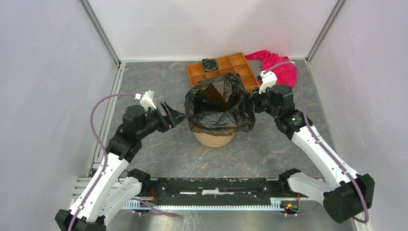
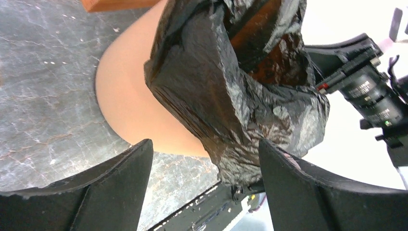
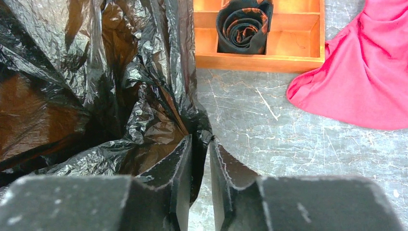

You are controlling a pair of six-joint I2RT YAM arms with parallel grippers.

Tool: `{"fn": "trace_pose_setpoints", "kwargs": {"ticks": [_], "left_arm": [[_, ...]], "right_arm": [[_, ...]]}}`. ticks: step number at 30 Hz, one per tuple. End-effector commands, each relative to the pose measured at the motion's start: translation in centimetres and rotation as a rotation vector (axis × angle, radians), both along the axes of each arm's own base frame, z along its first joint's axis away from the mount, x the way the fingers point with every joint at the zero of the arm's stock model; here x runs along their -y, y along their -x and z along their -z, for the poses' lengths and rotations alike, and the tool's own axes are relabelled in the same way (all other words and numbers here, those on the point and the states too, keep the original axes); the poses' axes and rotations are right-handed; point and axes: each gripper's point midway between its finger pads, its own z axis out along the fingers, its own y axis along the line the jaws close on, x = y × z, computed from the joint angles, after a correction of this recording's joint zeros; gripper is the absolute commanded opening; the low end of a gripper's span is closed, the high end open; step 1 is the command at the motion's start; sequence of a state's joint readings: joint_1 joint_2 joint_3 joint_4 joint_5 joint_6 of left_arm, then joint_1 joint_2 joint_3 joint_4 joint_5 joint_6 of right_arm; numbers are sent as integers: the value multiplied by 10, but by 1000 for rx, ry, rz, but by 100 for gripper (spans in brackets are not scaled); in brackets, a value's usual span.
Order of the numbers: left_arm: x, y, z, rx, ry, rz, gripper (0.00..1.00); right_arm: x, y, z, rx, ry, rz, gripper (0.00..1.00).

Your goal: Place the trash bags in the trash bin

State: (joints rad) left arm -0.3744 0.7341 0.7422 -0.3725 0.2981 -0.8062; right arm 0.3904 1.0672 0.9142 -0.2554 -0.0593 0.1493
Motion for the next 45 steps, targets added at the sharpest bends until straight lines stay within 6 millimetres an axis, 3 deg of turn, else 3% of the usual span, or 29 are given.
{"fn": "trace_pose_setpoints", "kwargs": {"ticks": [1, 4, 8, 12, 17, 23, 27, 36, 45], "left_arm": [[19, 20, -8, 42, 85, 155, 87], [31, 34, -15, 65, 164, 251, 87], [37, 36, -9, 51, 193, 274, 85], [43, 30, -13, 63, 226, 285, 73], [54, 34, -5, 42, 231, 327, 60], [62, 39, 8, 15, 224, 350, 30], [62, 35, 18, -6, 195, 329, 3], [54, 24, 62, -137, 112, 232, 2], [54, 17, 91, -190, 48, 193, 2]], "right_arm": [[-3, -5, -18, 65, -46, -1, 30], [-6, -3, -24, 76, -61, -15, 37], [-7, -2, -28, 84, -76, -17, 37], [-8, 0, -31, 86, -88, -20, 38], [-7, 0, -36, 103, -87, -17, 40], [-2, 1, -42, 125, -85, 1, 46], [4, 2, -41, 136, -73, 29, 36], [9, -6, -15, 119, -28, 53, 0], [-14, -16, 28, 44, -42, -36, 0]]}}
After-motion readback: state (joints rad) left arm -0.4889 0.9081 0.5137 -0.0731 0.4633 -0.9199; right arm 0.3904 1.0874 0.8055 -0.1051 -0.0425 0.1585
